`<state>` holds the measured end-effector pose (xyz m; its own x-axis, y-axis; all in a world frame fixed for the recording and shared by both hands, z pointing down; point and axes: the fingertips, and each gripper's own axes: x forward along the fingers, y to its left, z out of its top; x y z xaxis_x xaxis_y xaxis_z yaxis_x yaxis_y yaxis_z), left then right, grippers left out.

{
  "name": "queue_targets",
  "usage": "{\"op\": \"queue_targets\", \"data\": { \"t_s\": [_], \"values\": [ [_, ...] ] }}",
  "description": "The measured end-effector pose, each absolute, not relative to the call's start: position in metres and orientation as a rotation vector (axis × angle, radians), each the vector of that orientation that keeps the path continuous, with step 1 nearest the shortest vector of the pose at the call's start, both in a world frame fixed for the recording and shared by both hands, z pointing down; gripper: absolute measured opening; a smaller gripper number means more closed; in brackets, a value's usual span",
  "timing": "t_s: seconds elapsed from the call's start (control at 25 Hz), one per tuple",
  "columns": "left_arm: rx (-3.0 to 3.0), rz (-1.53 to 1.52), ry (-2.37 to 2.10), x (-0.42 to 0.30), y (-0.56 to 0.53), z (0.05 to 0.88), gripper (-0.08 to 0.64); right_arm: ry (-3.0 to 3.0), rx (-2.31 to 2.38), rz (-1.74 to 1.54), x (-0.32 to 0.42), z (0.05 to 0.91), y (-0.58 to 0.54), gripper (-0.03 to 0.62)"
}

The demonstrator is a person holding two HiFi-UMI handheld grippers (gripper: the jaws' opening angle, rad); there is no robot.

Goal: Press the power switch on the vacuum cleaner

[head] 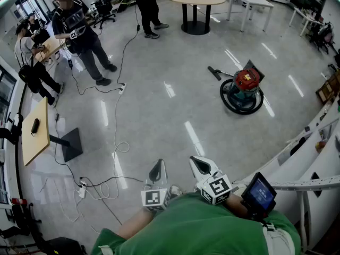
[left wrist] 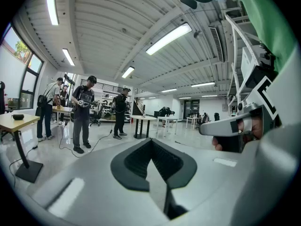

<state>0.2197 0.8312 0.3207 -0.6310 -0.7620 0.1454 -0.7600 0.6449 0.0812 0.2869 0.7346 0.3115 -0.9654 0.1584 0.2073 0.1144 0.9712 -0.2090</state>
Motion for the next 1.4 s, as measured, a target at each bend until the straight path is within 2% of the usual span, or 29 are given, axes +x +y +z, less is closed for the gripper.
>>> {"op": "queue_targets", "data": {
  "t_s": [0.88, 1.4],
  "values": [
    [1.164, -0.007, -2.703, 0.213, 0.851, 0.329, 0.008, -2.913, -0.230, 0.272, 0.283, 0.319, 0.744, 0.002],
    [1.081, -0.060, -2.771, 0.173, 0.911, 0.328, 0.008, -2.914, -0.318, 0.241, 0.231, 0.312, 0.794, 0.002]
  ]
}}
